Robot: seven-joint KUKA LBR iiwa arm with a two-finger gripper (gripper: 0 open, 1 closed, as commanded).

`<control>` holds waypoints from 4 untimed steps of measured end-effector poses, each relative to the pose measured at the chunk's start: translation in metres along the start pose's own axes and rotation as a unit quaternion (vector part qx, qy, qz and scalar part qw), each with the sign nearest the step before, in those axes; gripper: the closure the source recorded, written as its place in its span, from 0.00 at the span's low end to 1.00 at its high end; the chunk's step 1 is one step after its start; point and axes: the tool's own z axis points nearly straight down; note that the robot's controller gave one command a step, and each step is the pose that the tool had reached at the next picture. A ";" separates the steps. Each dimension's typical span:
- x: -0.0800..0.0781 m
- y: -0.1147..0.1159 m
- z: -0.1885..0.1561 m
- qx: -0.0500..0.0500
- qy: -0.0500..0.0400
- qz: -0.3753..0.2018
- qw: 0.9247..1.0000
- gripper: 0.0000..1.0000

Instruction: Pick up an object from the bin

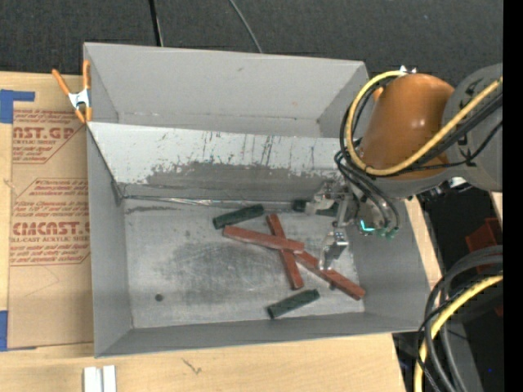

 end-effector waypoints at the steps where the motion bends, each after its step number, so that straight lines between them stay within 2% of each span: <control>1: -0.002 0.000 -0.005 0.000 -0.004 0.000 1.000 0.00; 2: 0.025 -0.038 0.055 0.001 -0.007 -0.017 1.000 0.00; 3: 0.042 -0.049 0.111 0.001 -0.008 -0.053 0.999 1.00; 4: 0.042 -0.048 0.111 0.001 -0.008 -0.054 0.999 1.00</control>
Offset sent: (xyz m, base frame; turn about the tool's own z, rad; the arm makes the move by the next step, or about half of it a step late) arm -0.0536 -0.0775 -0.1147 -0.0594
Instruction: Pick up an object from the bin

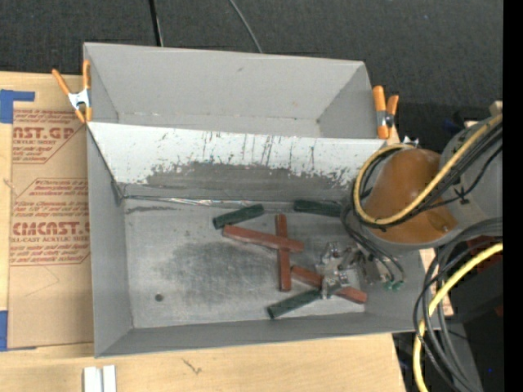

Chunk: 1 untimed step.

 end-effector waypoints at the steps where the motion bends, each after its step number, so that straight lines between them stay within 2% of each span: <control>1: 0.002 0.002 -0.004 0.000 0.002 0.000 1.000 1.00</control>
Offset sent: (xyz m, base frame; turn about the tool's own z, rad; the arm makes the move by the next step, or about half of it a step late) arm -0.0012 0.0407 0.1029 -0.1769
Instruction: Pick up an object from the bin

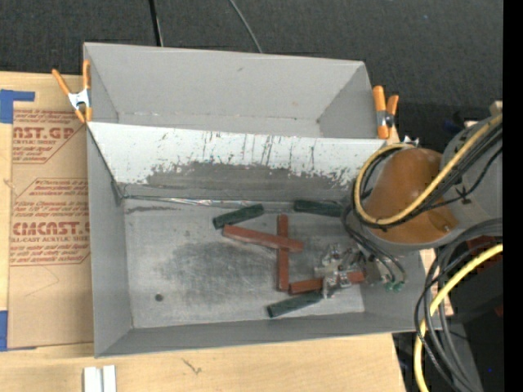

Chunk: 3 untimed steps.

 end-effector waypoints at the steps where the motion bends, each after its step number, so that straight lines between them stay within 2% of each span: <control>1: -0.006 0.040 -0.098 -0.001 0.002 -0.089 0.996 1.00; 3: -0.009 0.038 -0.099 -0.001 0.001 -0.085 0.996 1.00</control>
Offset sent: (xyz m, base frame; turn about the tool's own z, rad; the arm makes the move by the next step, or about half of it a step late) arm 0.0000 0.0000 0.0000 0.0000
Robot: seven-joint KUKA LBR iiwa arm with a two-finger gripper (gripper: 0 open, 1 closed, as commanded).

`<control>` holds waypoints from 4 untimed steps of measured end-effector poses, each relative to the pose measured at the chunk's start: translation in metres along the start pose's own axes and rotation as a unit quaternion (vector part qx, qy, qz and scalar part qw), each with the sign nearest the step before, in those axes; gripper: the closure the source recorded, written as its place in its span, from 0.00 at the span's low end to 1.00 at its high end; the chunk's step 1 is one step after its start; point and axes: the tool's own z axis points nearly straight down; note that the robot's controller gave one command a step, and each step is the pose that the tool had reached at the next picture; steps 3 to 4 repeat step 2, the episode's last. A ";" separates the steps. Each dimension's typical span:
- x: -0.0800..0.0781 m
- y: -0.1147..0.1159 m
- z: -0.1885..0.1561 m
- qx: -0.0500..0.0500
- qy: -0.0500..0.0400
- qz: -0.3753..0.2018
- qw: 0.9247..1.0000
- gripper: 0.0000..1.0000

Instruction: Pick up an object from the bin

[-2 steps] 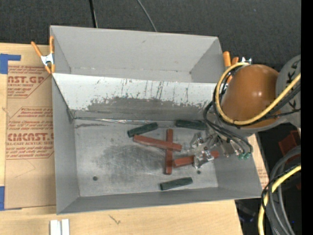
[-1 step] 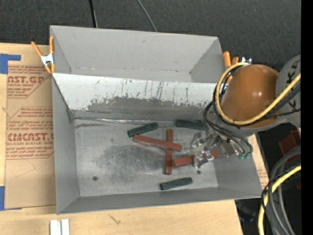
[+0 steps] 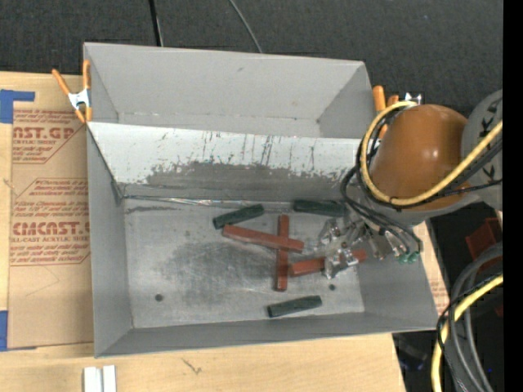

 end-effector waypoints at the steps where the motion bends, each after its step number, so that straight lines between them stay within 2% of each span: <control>1: -0.002 0.001 -0.020 0.000 0.001 0.000 1.000 1.00; 2: 0.001 -0.002 -0.044 0.000 0.000 -0.005 1.000 1.00; 4: 0.001 -0.002 -0.044 0.000 0.000 -0.005 1.000 1.00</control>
Offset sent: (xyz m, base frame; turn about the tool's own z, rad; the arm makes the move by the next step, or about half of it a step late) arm -0.0013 -0.0033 0.0462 -0.0106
